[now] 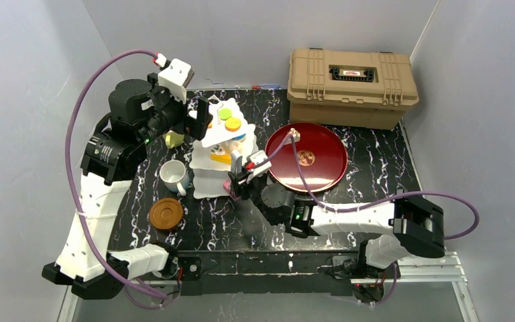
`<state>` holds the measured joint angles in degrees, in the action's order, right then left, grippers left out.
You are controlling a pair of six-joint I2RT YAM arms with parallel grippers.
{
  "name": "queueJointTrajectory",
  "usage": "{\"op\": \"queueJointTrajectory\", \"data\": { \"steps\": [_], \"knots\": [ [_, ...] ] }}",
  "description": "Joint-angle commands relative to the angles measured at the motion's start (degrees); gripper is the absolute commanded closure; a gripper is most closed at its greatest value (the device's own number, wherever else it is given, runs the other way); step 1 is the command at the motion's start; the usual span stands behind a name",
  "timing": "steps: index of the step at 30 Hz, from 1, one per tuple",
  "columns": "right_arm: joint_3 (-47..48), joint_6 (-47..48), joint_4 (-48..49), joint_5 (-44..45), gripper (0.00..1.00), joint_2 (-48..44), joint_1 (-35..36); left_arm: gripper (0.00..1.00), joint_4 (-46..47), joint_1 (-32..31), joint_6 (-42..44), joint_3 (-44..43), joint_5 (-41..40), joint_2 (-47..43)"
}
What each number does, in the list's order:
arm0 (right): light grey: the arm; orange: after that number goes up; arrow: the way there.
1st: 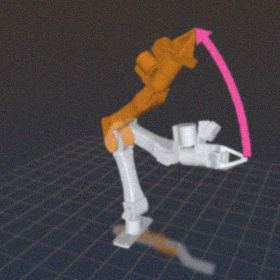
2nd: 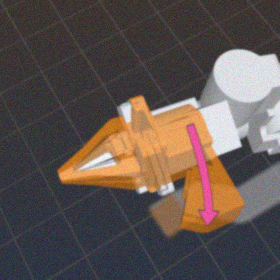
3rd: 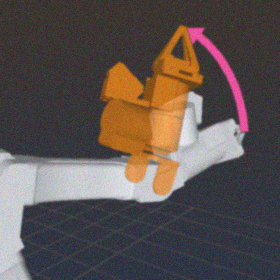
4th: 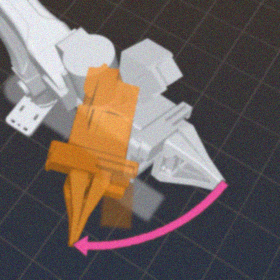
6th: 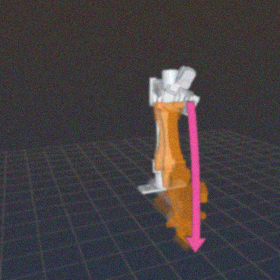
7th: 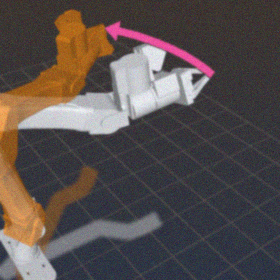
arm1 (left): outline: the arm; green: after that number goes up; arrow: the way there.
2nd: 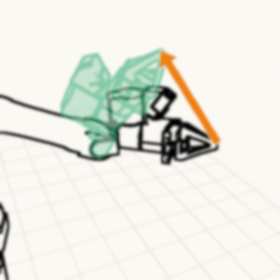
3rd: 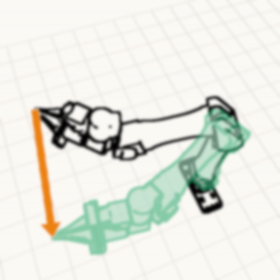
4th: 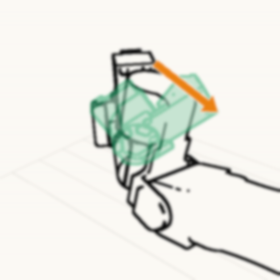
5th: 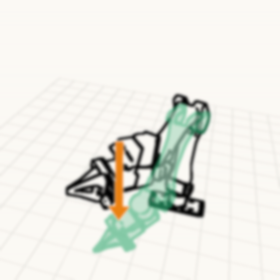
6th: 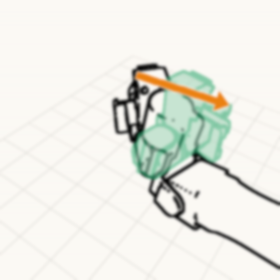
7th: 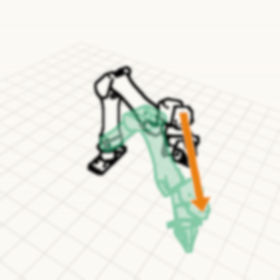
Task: Serve the afternoon tea
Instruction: Place the desert on the desert table.
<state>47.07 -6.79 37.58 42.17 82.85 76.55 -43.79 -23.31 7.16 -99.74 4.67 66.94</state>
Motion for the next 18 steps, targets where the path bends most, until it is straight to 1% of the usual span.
{"op": "queueJointTrajectory", "data": {
  "steps": [1,11,18],
  "knots": [
    [3.7,2.4,12.0,4.8,0.99,1.9,0.4,0.01,0.6,0.4,-0.7,0.5,1.5,-1.4],
    [8.6,2.5,19.0,2.9,0.99,11.6,0.9,0.01,1.3,0.3,0.3,1.0,2.1,-1.8],
    [11.2,6.1,24.1,3.7,0.99,17.3,2.5,0.01,1.6,0.4,0.9,0.9,3.0,-1.8]
  ]
}}
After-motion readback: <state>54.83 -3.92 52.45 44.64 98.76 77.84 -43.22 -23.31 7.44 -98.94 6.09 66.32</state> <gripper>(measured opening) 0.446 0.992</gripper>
